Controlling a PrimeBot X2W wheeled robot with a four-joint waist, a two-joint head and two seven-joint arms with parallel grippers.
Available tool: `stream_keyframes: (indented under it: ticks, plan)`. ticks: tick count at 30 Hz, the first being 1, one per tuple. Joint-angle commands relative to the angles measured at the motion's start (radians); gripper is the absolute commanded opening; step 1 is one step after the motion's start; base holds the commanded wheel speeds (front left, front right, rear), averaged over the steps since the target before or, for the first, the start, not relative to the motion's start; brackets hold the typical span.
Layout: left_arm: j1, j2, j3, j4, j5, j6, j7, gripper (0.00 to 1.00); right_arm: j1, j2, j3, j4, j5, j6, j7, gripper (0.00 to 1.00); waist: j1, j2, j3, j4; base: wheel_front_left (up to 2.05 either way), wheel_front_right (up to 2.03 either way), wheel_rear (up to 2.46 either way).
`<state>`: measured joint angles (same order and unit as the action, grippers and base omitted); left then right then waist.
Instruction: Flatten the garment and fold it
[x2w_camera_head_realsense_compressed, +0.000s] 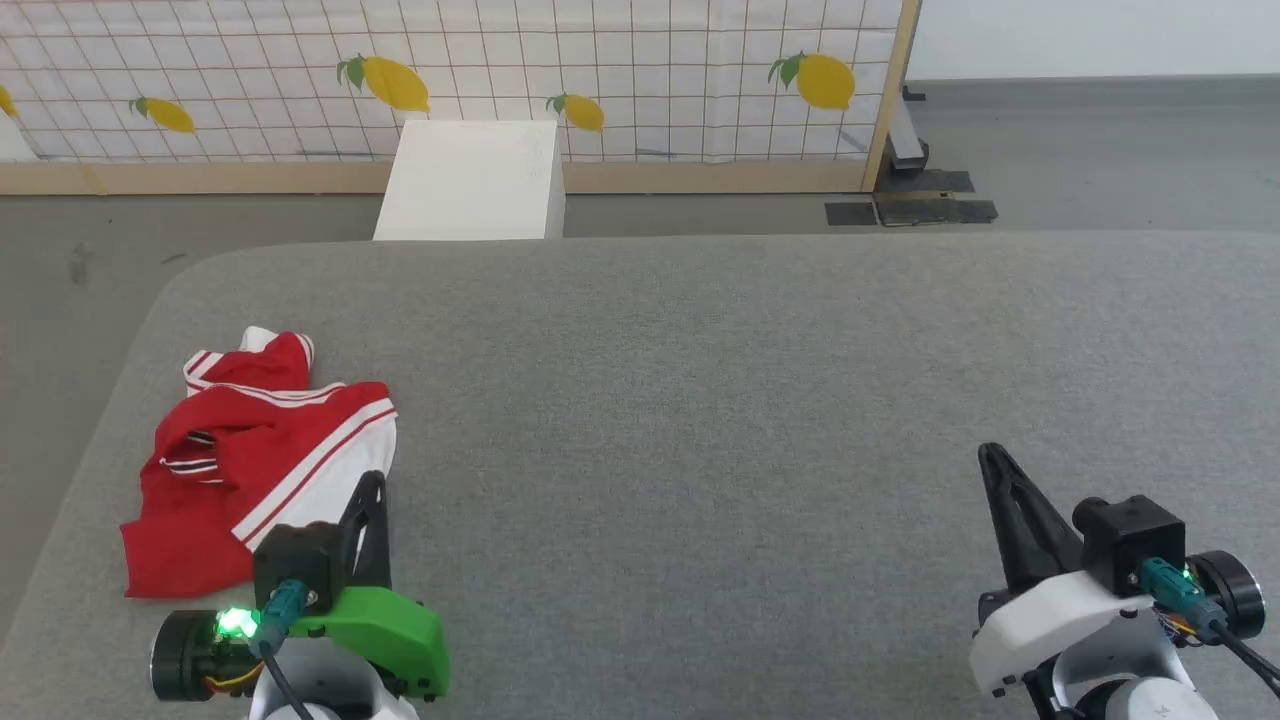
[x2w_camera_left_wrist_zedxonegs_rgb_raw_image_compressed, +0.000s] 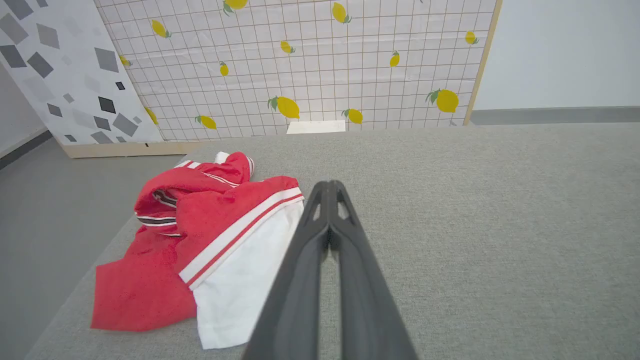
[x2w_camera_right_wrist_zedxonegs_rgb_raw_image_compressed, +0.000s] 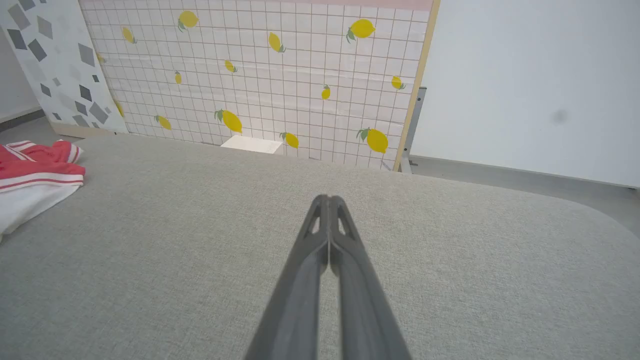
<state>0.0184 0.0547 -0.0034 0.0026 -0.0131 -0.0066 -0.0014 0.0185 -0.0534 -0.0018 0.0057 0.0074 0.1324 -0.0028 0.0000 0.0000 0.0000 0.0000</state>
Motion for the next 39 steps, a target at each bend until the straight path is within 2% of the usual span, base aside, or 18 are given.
stream_keyframes:
  ticks: [1, 38, 39]
  plan:
    - [-0.018, -0.005, 0.003, -0.003, 0.013, 0.007, 0.001, 0.00, -0.018, 0.003, 0.002, -0.006, -0.007, -0.002, 0.003, 0.00, 0.0000, 0.0000, 0.000, 0.000, 0.00, 0.00, 0.00]
    - [-0.018, -0.005, 0.003, -0.003, 0.013, 0.007, 0.001, 0.00, -0.018, 0.003, 0.002, -0.006, -0.007, -0.002, 0.003, 0.00, 0.0000, 0.0000, 0.000, 0.000, 0.00, 0.00, 0.00]
    - [0.000, 0.000, 0.000, 0.000, 0.000, 0.000, 0.000, 1.00, 0.000, 0.000, 0.000, 0.000, 0.000, 0.000, 0.000, 1.00, 0.0000, 0.0000, 0.000, 0.000, 0.00, 0.00, 0.00]
